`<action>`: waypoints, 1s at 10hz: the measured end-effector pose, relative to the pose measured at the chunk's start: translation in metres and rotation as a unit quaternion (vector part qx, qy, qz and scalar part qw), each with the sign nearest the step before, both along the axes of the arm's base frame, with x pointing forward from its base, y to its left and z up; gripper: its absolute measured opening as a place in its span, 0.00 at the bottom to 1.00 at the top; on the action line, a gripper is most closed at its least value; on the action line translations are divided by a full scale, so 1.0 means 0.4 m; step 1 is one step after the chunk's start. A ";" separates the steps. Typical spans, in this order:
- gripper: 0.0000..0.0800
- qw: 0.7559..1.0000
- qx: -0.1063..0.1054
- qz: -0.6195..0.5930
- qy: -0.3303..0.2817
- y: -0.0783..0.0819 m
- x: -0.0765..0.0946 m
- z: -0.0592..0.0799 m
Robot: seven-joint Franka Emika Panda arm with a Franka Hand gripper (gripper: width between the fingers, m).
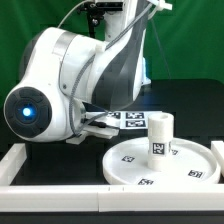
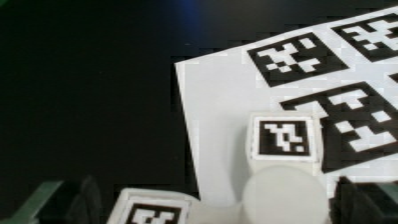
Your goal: Assemble round table
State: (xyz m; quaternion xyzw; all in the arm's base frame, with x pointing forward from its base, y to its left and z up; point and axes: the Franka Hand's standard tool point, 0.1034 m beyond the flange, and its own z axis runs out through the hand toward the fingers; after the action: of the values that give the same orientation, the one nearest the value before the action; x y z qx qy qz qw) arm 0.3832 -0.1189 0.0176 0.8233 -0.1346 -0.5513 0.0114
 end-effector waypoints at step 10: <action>0.67 1.000 -0.019 -0.009 0.011 0.017 -0.011 -0.004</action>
Offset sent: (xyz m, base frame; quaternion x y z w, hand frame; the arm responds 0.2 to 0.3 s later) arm -0.0100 0.0189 -0.0050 0.0117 -0.0114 0.0426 0.9990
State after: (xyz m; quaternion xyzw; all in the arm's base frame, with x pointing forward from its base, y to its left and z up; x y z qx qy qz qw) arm 0.3787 -0.1119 0.0159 0.8156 -0.1520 -0.5578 0.0239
